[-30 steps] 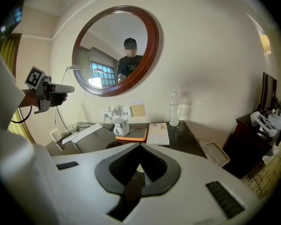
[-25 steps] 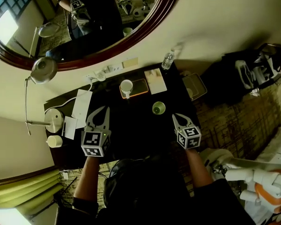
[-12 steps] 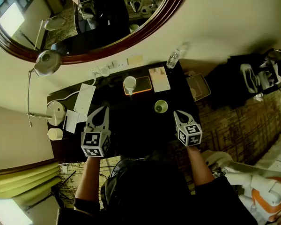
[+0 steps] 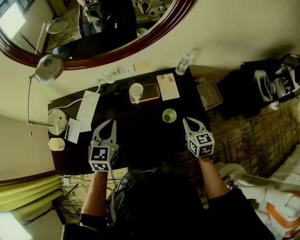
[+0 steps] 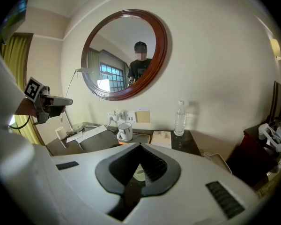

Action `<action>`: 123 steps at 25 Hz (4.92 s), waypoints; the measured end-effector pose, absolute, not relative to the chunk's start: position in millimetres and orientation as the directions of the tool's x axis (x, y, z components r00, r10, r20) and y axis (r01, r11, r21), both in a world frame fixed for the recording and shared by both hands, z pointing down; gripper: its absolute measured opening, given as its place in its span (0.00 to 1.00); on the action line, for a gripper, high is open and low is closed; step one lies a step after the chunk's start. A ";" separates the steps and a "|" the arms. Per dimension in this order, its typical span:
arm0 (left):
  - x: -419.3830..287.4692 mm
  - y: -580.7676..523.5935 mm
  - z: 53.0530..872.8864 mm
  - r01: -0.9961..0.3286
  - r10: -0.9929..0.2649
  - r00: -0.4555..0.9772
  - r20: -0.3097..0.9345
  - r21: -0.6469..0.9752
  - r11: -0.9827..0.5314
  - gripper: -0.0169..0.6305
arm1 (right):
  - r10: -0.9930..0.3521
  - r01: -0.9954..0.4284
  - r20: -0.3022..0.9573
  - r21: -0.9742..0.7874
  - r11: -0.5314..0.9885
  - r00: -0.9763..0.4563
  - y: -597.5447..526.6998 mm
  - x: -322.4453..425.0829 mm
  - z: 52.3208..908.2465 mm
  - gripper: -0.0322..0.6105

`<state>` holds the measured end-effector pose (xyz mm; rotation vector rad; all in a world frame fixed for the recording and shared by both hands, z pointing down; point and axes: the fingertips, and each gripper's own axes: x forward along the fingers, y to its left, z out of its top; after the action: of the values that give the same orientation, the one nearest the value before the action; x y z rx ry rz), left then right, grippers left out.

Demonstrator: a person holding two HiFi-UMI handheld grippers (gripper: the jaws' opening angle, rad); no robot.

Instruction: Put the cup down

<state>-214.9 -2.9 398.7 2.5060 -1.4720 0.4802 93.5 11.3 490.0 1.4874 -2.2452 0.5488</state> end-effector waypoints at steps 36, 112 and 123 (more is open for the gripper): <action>-118.8 -147.1 578.1 -0.918 -0.668 0.362 0.651 0.126 -0.375 0.83 | -0.598 -0.707 0.589 0.064 0.704 -0.543 -168.3 61.0 538.2 0.07; -140.5 -17.0 655.3 -0.921 -0.615 0.331 0.716 0.101 -0.377 0.65 | -0.403 -0.457 0.612 0.075 0.886 -0.680 -74.1 -16.5 516.5 0.07; -140.4 -10.4 638.4 -0.914 -0.626 0.316 0.713 0.053 -0.401 0.77 | -0.415 -0.477 0.615 0.071 0.876 -0.670 -68.5 -5.9 516.1 0.07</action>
<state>-140.4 -10.4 638.4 2.1358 -1.3613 0.8540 -5.9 -68.5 516.1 0.6408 -2.3939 0.1258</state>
